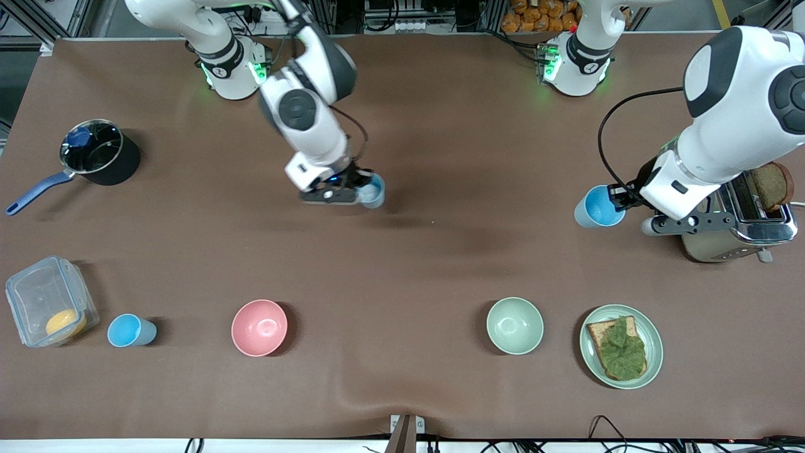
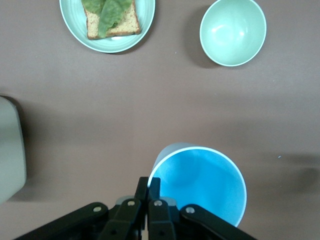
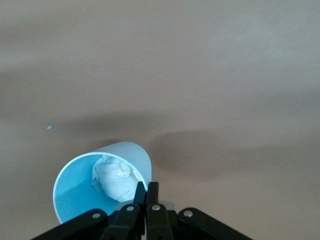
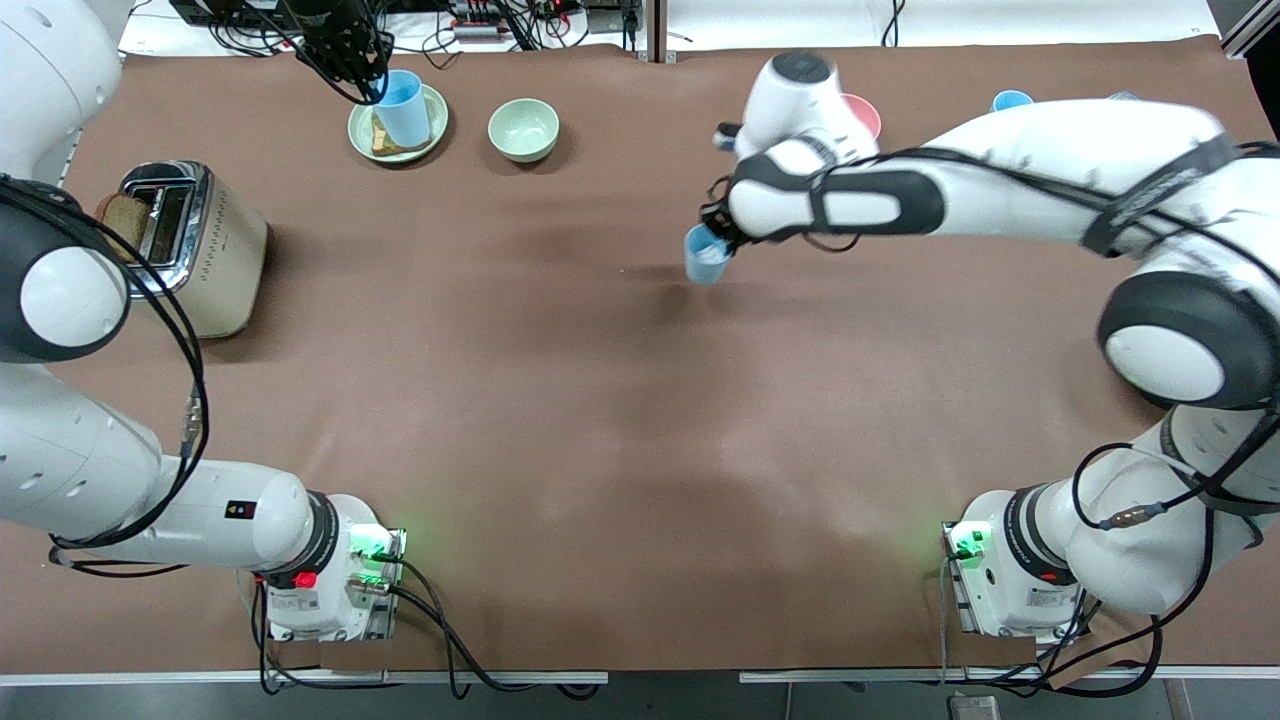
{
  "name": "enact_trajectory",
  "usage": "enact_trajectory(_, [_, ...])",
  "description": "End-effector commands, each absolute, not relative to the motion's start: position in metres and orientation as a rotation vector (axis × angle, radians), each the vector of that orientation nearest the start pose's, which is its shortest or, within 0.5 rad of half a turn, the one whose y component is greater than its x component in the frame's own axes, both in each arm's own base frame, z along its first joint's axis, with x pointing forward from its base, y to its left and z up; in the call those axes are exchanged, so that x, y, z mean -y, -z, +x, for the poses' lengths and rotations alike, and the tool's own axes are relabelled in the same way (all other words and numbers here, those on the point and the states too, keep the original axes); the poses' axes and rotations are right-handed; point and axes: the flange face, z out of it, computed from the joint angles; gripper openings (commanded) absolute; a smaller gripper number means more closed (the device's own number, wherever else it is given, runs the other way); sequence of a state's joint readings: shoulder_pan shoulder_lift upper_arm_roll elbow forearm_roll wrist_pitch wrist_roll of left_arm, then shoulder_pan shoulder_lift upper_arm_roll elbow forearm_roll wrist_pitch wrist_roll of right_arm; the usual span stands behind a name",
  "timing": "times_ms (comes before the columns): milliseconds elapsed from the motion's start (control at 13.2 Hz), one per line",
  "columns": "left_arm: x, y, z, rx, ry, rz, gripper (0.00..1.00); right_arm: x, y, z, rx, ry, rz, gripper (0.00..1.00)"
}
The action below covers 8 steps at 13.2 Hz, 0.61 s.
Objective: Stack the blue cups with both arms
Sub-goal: 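Set the tissue cup down with the right gripper while the left gripper approaches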
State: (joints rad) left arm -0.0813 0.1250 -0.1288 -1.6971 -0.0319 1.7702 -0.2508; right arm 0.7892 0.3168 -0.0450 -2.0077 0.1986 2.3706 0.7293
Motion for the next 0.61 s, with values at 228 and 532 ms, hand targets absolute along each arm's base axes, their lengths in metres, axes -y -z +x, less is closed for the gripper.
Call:
enact_trajectory(228, [0.133,-0.518,0.589,0.074,-0.103,-3.209,0.0,-0.464,-0.256,0.433,-0.288,-0.045,-2.988,0.0])
enact_trajectory(532, [0.137,-0.522,0.585,0.056,-0.137,-3.202,0.0,-0.463,-0.26,0.439,-0.292,-0.048,-2.988,0.72])
